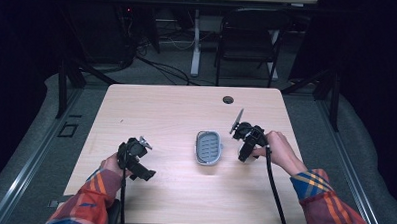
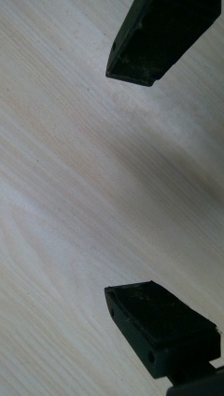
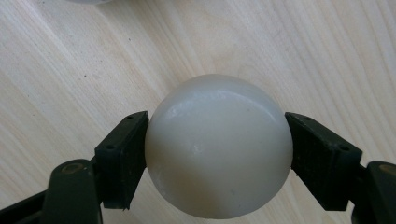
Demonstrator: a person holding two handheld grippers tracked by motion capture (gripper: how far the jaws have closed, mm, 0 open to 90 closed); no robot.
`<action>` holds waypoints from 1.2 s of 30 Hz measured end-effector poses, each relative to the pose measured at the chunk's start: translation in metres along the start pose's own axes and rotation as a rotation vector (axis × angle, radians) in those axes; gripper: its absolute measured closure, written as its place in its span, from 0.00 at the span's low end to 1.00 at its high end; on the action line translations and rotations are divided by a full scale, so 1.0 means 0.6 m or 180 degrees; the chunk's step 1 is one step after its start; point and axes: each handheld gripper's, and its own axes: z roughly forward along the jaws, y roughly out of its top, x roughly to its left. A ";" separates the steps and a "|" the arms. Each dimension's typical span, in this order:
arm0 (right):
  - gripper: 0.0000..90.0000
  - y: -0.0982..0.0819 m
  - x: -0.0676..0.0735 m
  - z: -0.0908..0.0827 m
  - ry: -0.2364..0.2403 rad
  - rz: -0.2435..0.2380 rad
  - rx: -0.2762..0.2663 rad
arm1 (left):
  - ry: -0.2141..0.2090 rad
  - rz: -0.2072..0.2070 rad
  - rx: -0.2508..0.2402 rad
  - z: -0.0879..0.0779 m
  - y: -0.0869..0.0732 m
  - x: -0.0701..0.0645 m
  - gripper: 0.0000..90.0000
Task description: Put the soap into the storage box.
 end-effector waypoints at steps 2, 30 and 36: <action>0.27 0.006 -0.001 -0.002 0.0005 -0.0032 -0.0004 | -0.0005 -0.0007 -0.0002 0.000 0.000 0.000 0.00; 0.27 0.047 -0.001 -0.041 -0.0083 -0.0153 -0.0037 | -0.0037 0.0016 0.0014 0.001 -0.001 -0.001 0.00; 0.27 0.061 0.001 -0.050 -0.0096 -0.0169 -0.0070 | -0.0034 0.0019 0.0012 0.001 -0.001 -0.001 0.00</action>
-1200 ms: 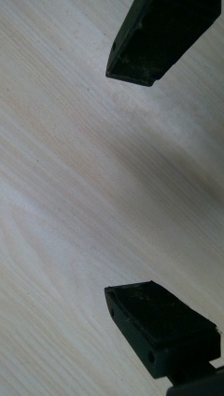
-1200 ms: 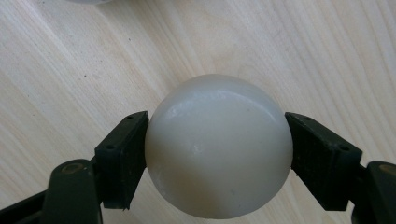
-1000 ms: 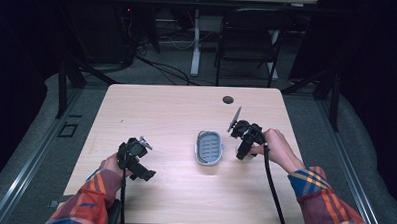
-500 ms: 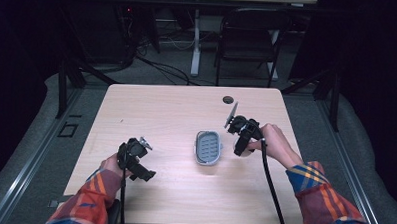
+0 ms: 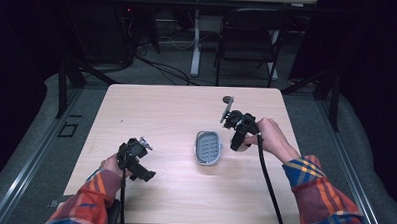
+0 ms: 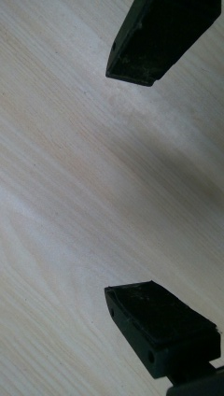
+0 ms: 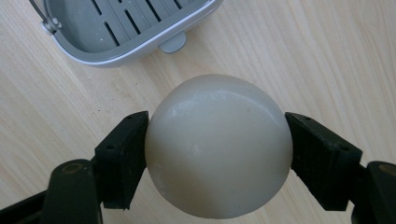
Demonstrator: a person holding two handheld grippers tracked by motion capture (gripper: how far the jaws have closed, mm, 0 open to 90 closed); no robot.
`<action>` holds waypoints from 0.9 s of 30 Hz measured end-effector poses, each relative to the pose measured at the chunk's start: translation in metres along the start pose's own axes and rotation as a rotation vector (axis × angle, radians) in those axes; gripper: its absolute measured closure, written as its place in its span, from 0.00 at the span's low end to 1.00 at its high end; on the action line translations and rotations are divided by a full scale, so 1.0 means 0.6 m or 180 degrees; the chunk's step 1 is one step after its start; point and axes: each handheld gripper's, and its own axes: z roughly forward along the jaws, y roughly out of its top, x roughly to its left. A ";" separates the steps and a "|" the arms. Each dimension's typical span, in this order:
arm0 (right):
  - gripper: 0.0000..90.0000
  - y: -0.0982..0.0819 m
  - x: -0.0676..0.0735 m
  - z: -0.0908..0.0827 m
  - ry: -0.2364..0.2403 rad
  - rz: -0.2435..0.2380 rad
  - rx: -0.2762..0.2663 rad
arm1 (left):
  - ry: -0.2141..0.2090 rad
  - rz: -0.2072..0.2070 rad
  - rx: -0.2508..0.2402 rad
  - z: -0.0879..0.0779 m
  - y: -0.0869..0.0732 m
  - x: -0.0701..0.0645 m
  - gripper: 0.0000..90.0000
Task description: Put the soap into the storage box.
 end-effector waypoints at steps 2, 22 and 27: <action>0.27 0.005 0.001 -0.002 -0.0013 -0.0016 0.0001 | -0.0002 0.0005 0.0006 0.000 0.000 0.000 0.00; 0.27 0.062 0.011 -0.020 -0.0056 -0.0185 -0.0021 | -0.0018 0.0006 0.0016 0.001 0.000 0.000 0.00; 0.27 0.074 0.017 -0.020 -0.0049 -0.0239 -0.0025 | -0.0015 0.0016 0.0006 0.001 0.000 0.001 0.00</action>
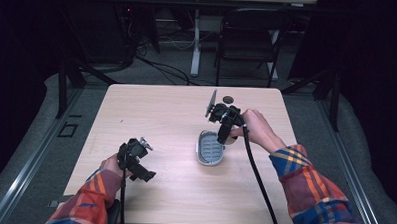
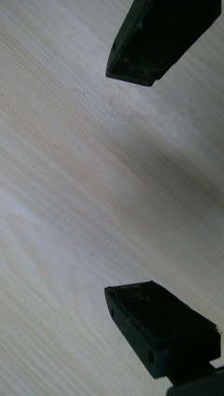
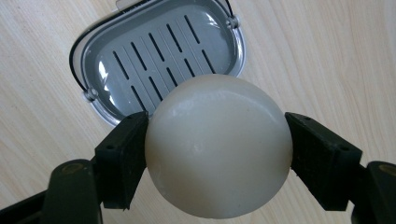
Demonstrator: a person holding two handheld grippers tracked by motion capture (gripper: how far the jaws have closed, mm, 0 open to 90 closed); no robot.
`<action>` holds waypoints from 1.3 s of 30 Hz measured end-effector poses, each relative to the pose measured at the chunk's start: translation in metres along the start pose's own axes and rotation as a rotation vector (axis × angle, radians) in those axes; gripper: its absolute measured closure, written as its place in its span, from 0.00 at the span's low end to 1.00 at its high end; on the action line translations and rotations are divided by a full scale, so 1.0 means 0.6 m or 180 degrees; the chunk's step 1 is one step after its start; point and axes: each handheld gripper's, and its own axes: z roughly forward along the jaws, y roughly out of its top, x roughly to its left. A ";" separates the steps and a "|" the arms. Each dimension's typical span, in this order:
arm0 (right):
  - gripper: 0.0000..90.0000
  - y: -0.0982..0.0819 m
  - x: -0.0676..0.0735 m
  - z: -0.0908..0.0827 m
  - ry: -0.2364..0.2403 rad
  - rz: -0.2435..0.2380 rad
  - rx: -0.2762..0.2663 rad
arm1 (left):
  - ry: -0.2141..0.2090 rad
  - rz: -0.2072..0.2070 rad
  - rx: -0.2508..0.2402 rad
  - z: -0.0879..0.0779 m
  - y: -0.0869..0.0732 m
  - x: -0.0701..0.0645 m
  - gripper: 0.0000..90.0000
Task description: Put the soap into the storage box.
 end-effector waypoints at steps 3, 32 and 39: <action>0.27 0.007 0.002 0.001 0.0007 -0.0022 0.0005 | -0.0013 -0.0008 0.0003 0.000 0.000 0.000 0.00; 0.27 0.068 0.028 0.057 0.0206 -0.0186 0.0054 | -0.0025 -0.0007 0.0015 0.001 0.000 0.000 0.00; 0.27 0.068 0.032 0.077 0.0285 -0.0199 0.0043 | -0.0026 0.0004 0.0020 0.001 0.000 0.000 0.00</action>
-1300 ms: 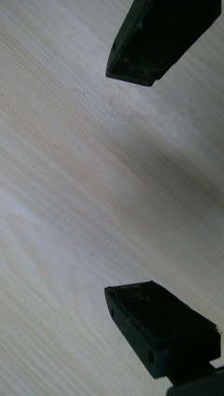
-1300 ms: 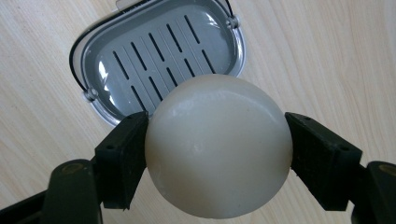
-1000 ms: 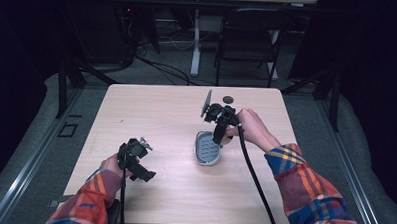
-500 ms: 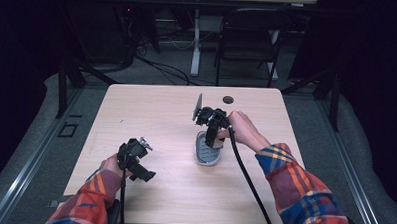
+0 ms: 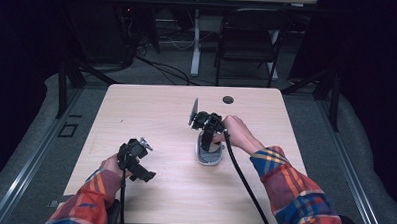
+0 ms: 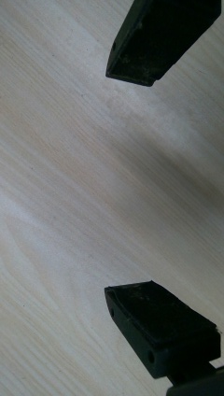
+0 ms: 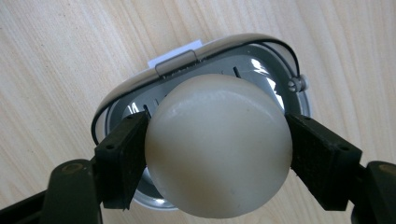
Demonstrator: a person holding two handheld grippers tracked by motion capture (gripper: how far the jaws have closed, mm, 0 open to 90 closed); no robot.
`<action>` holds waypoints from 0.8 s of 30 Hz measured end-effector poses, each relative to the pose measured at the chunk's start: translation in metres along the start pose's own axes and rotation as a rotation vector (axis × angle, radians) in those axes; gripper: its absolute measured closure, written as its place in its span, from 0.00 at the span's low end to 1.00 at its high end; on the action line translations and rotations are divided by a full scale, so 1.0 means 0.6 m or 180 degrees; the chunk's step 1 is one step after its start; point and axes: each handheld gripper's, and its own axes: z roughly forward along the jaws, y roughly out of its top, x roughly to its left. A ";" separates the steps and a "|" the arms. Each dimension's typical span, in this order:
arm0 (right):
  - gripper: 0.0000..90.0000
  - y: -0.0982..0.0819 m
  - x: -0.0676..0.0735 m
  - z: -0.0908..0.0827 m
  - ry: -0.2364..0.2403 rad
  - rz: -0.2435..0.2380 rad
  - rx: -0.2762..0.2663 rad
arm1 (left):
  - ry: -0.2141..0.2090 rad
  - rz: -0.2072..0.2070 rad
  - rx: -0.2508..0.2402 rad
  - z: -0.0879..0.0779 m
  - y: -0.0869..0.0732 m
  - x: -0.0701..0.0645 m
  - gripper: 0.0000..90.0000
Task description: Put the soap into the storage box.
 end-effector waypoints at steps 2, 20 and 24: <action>0.27 0.000 0.001 0.004 0.0012 0.0005 -0.0001 | 0.0000 0.0000 0.0000 0.000 0.000 0.000 0.00; 0.27 -0.012 0.001 0.022 0.0082 0.0011 -0.0014 | 0.0008 -0.0007 -0.0004 0.000 0.000 0.000 0.00; 0.27 -0.016 0.002 0.025 0.0093 0.0040 0.0013 | 0.0021 -0.0012 -0.0008 -0.001 0.000 0.000 0.00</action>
